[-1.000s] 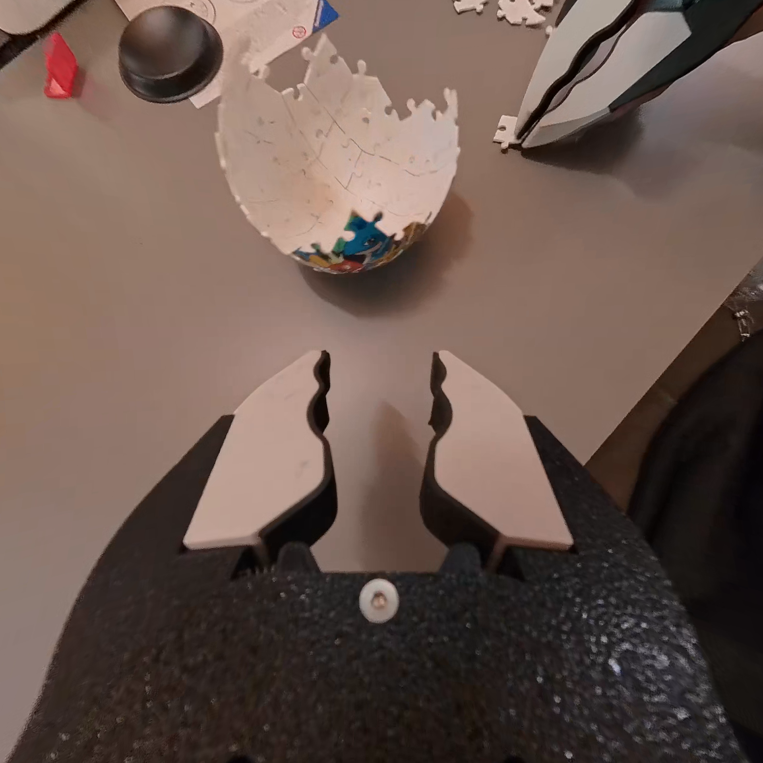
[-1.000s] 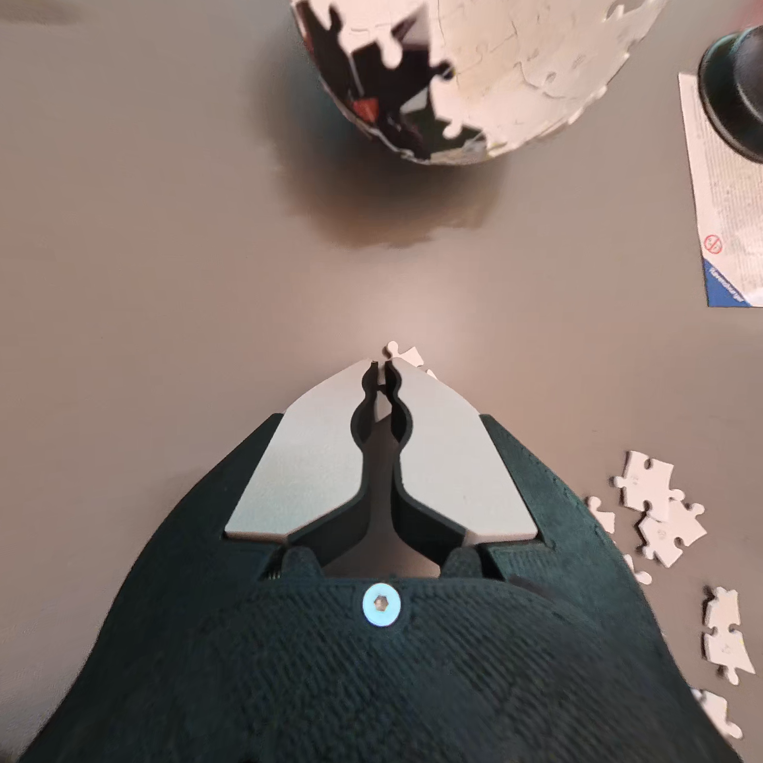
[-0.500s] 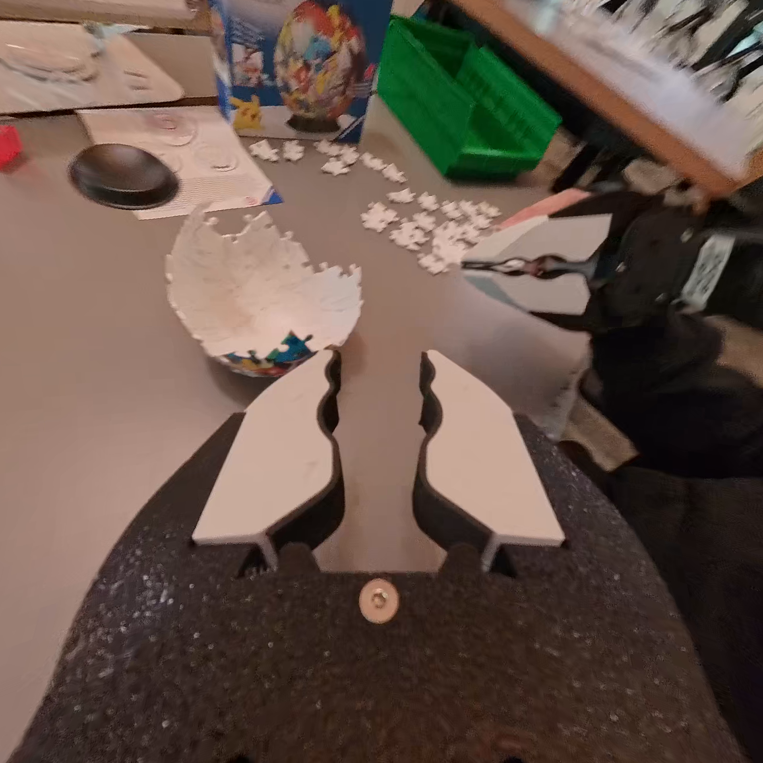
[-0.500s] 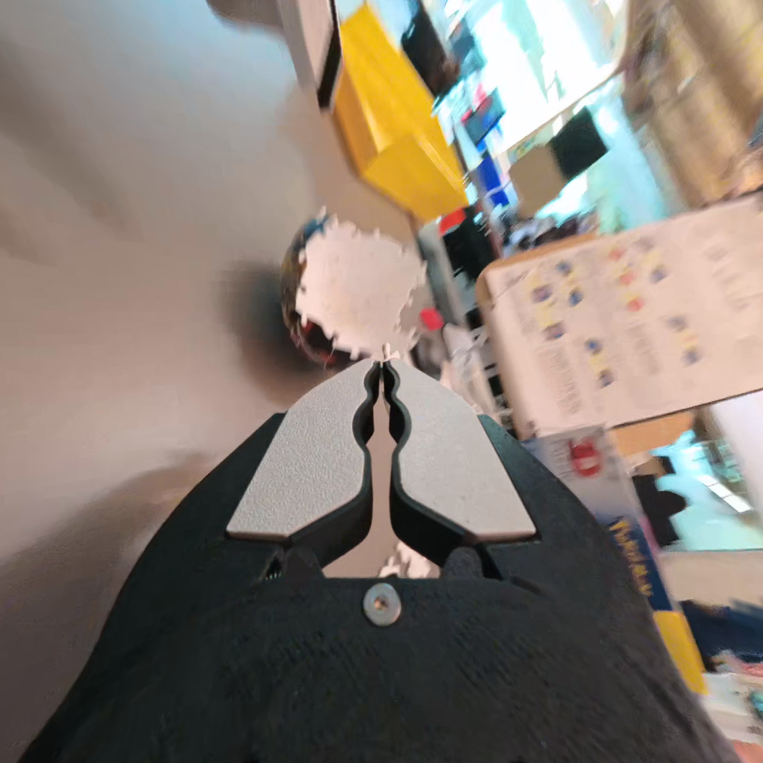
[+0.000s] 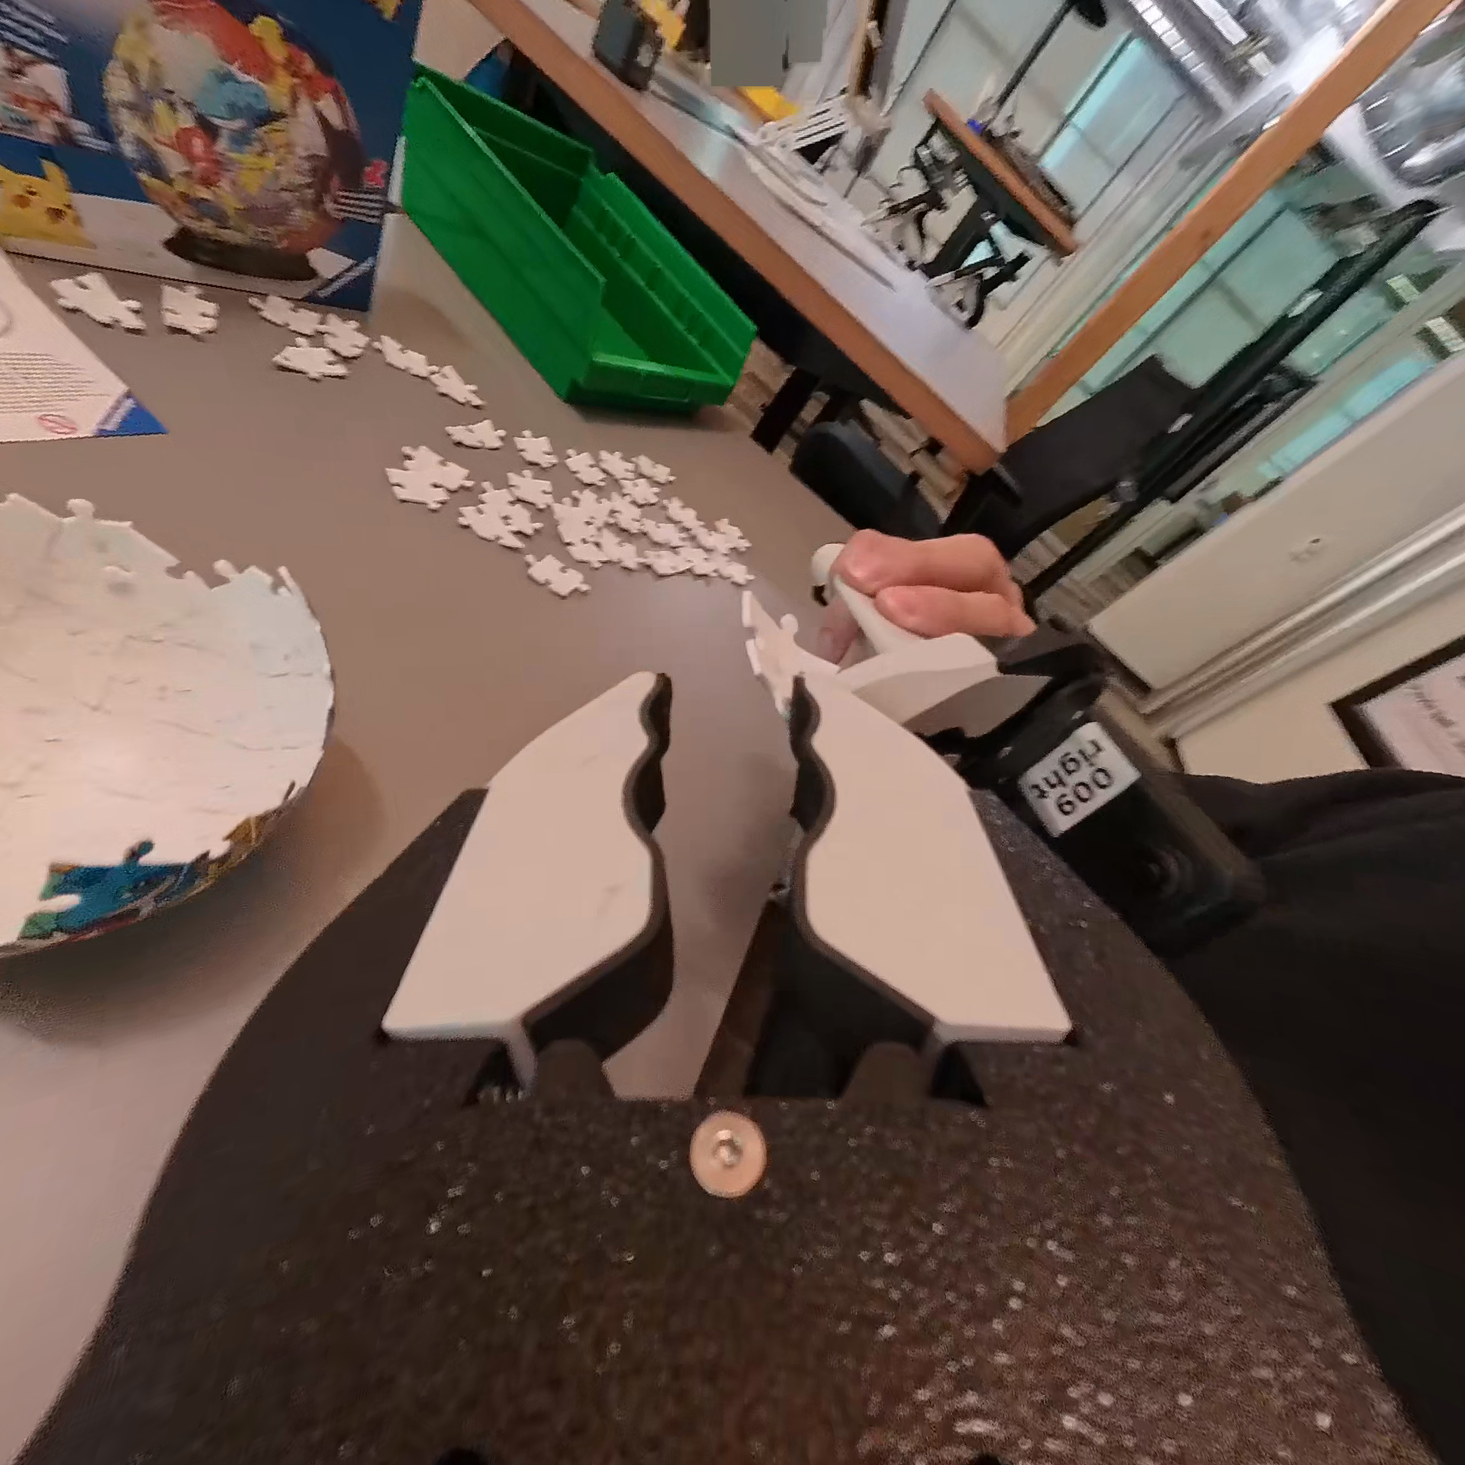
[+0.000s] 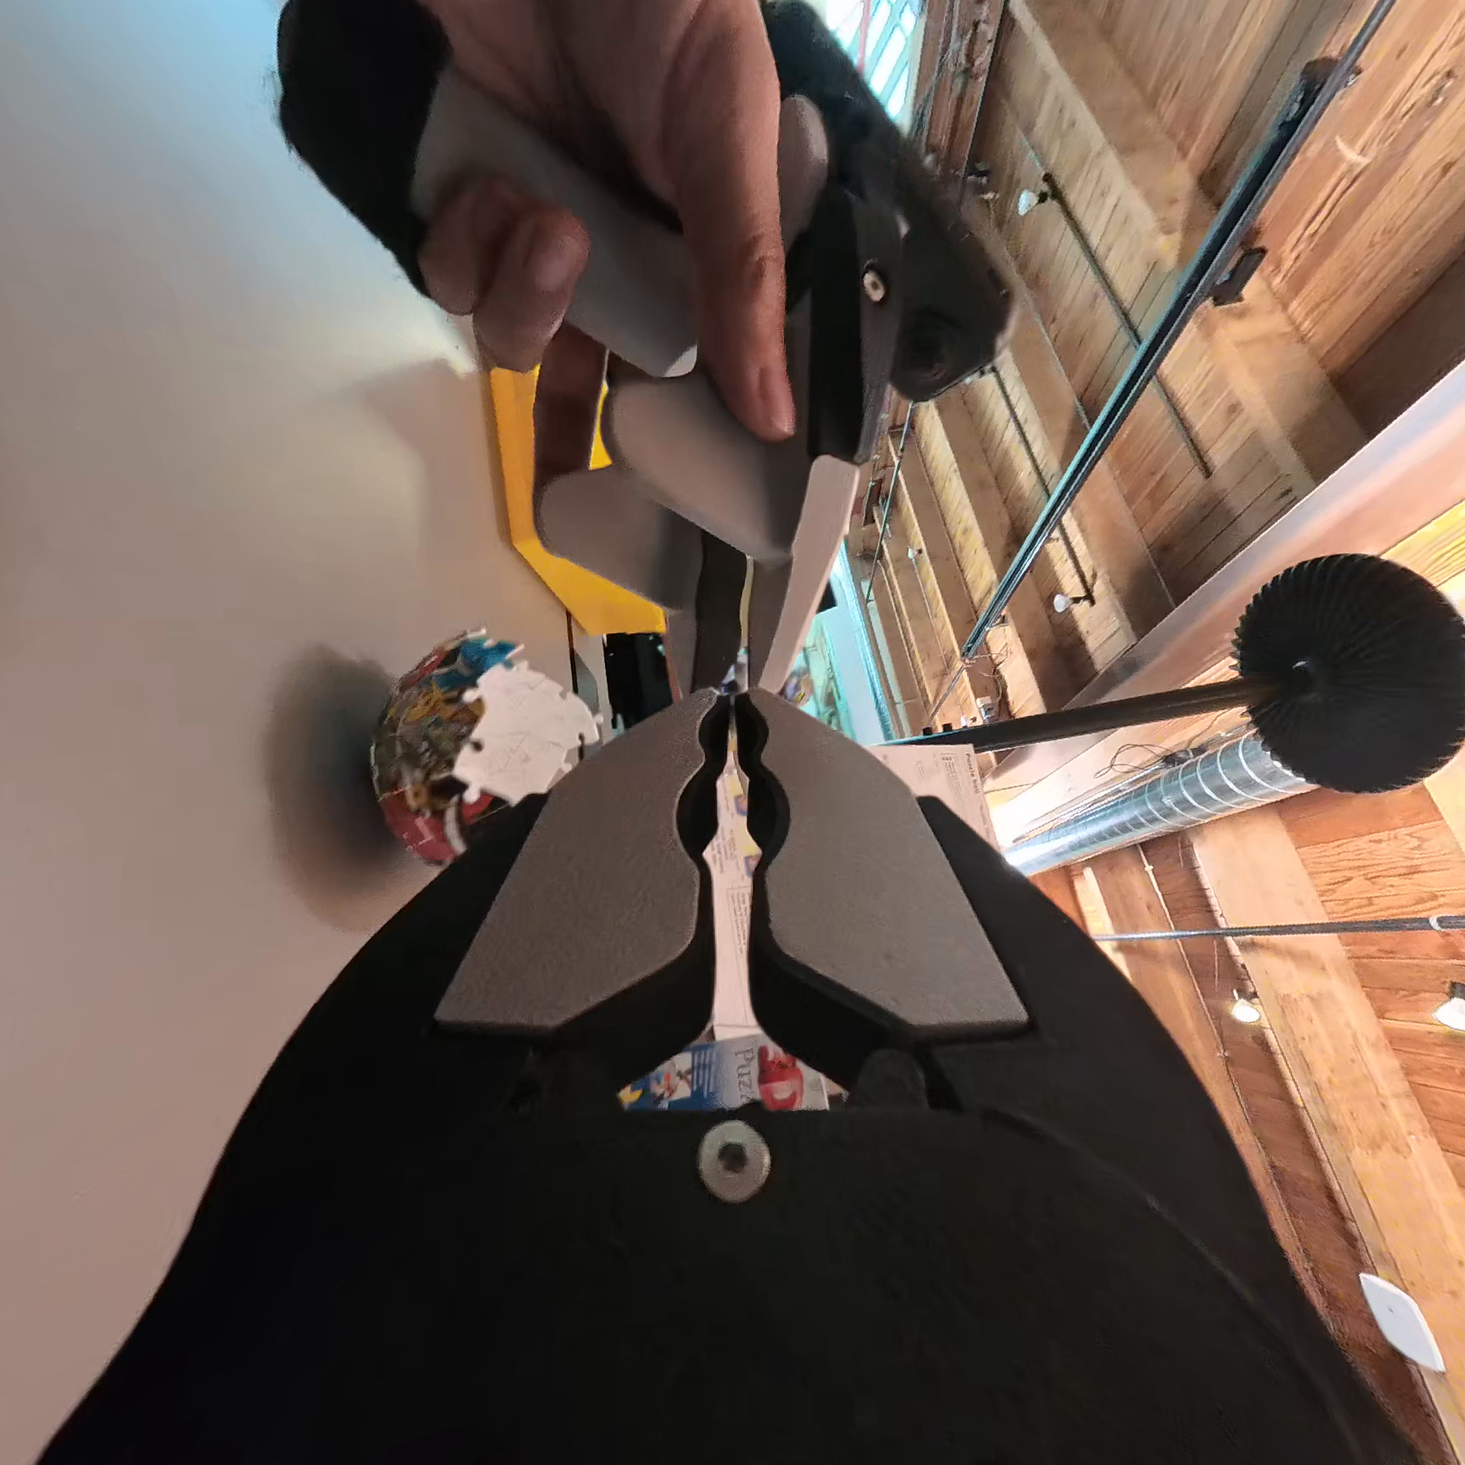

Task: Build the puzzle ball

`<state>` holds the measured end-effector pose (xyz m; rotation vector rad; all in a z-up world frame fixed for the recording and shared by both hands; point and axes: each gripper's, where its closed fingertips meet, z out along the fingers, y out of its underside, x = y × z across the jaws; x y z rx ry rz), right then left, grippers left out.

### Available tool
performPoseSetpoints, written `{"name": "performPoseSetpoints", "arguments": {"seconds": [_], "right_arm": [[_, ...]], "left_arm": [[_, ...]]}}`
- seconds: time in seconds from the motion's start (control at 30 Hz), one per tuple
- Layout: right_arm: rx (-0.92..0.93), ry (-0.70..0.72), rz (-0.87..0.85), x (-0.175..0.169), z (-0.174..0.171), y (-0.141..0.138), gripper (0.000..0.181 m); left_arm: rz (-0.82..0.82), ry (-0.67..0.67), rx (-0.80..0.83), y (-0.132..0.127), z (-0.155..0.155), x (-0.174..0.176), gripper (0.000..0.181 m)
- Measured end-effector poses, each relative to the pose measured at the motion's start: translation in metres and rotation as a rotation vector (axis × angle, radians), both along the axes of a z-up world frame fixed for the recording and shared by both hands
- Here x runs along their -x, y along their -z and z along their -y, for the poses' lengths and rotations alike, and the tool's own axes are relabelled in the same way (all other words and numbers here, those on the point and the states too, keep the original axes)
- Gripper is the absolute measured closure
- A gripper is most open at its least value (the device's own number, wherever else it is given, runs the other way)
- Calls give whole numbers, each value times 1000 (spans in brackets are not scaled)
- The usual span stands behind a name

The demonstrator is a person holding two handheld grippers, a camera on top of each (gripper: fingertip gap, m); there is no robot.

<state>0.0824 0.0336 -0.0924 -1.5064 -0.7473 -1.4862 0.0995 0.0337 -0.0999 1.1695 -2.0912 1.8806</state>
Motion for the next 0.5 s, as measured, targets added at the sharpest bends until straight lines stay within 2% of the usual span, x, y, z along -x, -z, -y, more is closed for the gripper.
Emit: {"name": "performPoseSetpoints", "arguments": {"seconds": [0.1,0.13,0.17,0.2,0.3,0.4,0.5], "right_arm": [[-8,-29,5,5,-1,-1,180],[2,-34,5,6,-2,1,180],[17,-40,-4,7,-3,4,180],[24,-39,-16,5,-3,6,180],[-14,-76,-110,5,-2,7,181],[-155,-104,-354,-5,5,-5,176],[-380,-99,-750,-30,12,-15,159]], "left_arm": [[-48,55,55,0,4,6,157],[-58,72,64,0,5,8,161],[-50,87,78,-1,6,9,176],[-33,93,94,-3,7,10,179],[26,48,66,-2,3,4,180],[90,-33,127,-13,-9,-5,180],[149,-53,197,-23,-15,-6,180]]}}
